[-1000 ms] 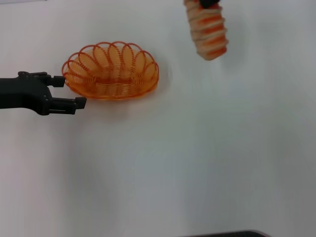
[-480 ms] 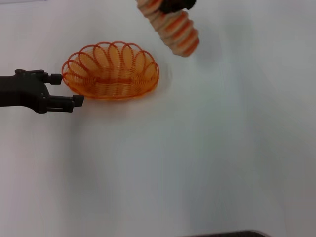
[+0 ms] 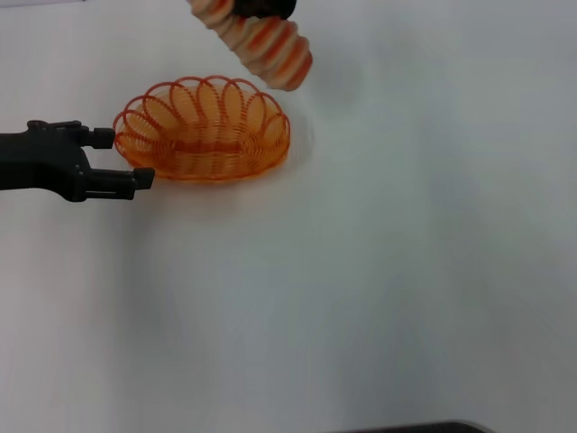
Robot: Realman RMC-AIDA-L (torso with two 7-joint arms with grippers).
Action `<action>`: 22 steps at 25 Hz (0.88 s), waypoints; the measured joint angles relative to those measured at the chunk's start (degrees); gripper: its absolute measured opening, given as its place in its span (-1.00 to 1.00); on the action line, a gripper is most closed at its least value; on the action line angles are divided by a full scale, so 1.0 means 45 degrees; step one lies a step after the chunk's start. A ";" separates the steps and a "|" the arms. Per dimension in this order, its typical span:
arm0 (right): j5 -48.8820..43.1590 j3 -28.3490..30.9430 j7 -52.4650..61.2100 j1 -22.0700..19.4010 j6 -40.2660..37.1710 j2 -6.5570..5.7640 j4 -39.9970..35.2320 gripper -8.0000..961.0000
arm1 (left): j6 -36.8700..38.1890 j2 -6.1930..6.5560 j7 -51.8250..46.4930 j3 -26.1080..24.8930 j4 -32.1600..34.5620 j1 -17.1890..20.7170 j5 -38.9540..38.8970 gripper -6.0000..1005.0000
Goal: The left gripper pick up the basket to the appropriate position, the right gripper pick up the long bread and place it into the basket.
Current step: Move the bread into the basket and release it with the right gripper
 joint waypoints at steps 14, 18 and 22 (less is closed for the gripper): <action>0.1458 -0.1182 -0.0310 -0.0094 0.0453 0.0098 0.0353 -0.62 | -0.0060 -0.0002 0.0003 -0.0001 0.0285 0.0078 -0.0015 0.77; 0.1648 -0.1643 -0.0380 -0.0116 0.0706 0.0097 0.0648 -0.63 | -0.0074 -0.0008 0.0003 -0.0001 0.0290 0.0075 -0.0015 0.77; 0.1668 -0.1860 -0.0366 -0.0116 0.0824 0.0093 0.0820 -0.63 | -0.0080 -0.0005 0.0002 -0.0001 0.0291 0.0075 -0.0015 0.77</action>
